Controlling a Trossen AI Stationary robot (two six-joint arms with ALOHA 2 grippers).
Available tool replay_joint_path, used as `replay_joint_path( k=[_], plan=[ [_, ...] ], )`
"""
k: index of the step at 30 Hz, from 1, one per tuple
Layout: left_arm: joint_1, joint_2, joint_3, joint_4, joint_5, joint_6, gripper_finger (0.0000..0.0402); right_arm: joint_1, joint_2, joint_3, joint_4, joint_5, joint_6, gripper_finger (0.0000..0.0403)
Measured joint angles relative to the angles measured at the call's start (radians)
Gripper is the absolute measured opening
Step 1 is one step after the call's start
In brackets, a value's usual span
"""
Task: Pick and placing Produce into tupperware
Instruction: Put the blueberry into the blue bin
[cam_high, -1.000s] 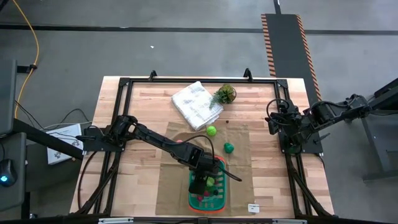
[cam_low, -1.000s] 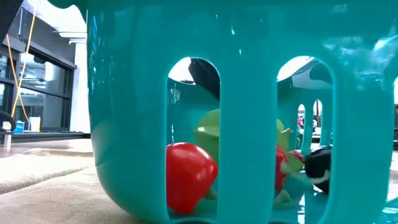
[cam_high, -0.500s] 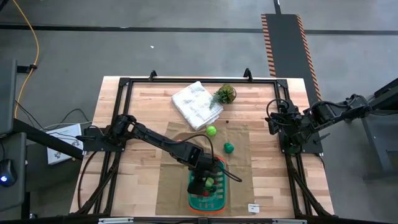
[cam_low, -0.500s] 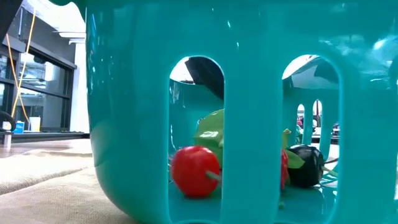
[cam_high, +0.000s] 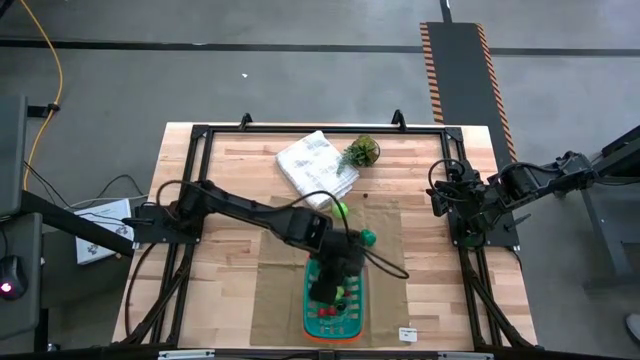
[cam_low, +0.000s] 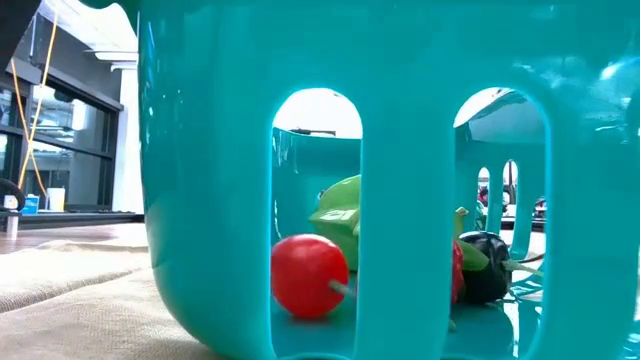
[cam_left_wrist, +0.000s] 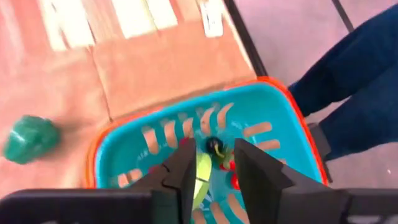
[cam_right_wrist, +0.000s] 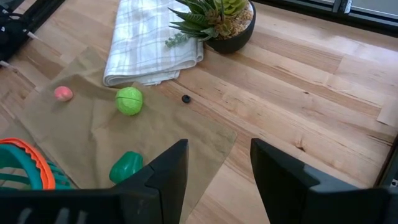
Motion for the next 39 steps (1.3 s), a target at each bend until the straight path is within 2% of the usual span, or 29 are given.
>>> replay_joint_path(
  k=[7,11,15,19,26,31,36,39],
  plan=[
    [0.048,0.000,0.157,-0.147,-0.013,0.004,0.0050,0.000,0.000,0.000,0.003,-0.032,-0.012,0.0165],
    [0.084,0.000,0.196,-0.235,-0.011,0.003,0.0026,0.000,0.000,0.000,0.009,-0.066,-0.032,0.0165],
    [0.115,0.002,0.238,-0.290,0.072,0.028,0.0004,0.000,0.000,0.000,0.061,-0.093,-0.079,0.0165],
    [0.143,0.000,0.279,-0.363,0.117,0.046,0.0008,0.000,0.000,0.000,0.130,-0.157,-0.134,0.0165],
    [0.193,-0.094,0.264,-0.443,0.131,0.087,0.0002,0.000,0.000,0.000,0.153,-0.169,-0.150,0.0165],
    [0.234,-0.186,0.264,-0.492,0.129,0.097,0.0002,0.000,0.000,0.000,0.243,-0.166,-0.186,0.0165],
    [0.289,-0.285,0.263,-0.563,0.040,0.101,0.0002,0.000,0.002,0.000,0.366,-0.174,-0.236,0.0165],
    [0.324,-0.351,0.264,-0.586,0.025,0.113,0.0001,0.000,0.003,0.000,0.449,-0.170,-0.268,0.0165]
  ],
)
